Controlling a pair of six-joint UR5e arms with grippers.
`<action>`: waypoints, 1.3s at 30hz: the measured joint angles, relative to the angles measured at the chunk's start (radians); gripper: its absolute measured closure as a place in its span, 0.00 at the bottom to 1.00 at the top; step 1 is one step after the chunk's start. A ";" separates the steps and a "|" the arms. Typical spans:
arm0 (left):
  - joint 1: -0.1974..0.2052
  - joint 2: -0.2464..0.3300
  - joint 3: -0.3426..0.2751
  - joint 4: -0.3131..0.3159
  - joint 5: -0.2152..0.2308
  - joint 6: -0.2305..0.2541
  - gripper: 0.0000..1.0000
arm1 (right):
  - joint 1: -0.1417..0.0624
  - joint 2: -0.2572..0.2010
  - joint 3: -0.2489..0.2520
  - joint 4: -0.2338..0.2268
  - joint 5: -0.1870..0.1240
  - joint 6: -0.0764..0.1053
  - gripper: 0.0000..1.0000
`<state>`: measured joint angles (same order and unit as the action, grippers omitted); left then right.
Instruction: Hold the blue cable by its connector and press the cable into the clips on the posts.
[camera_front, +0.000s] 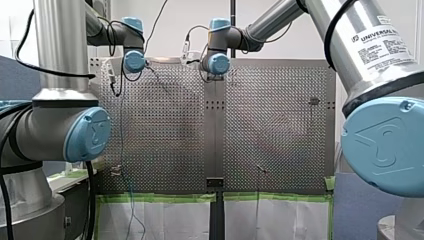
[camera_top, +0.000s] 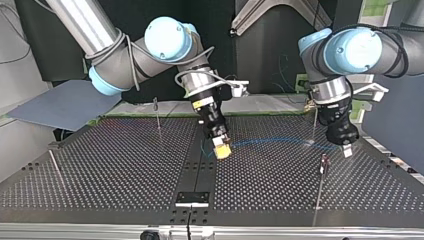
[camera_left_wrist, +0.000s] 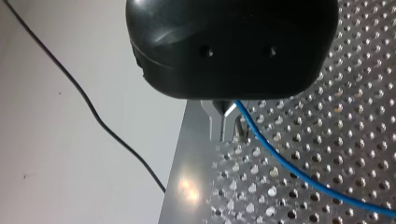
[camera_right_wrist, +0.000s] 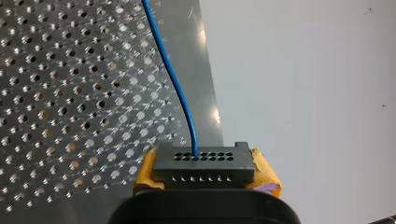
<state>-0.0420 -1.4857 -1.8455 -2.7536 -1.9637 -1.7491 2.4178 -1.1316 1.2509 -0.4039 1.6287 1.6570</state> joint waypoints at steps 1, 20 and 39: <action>0.004 -0.002 0.002 0.000 0.004 0.000 1.00 | 0.001 0.001 -0.005 0.002 0.001 0.000 0.98; 0.062 -0.038 0.037 0.001 0.083 -0.002 1.00 | -0.007 0.004 -0.017 0.012 0.013 0.000 0.98; 0.121 -0.081 0.075 -0.005 0.173 -0.011 1.00 | -0.029 0.007 -0.018 0.016 0.021 0.000 0.98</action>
<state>0.0792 -1.5665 -1.7710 -2.7589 -1.7902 -1.7596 2.3885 -1.1245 1.2329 -0.3883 1.6493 1.6571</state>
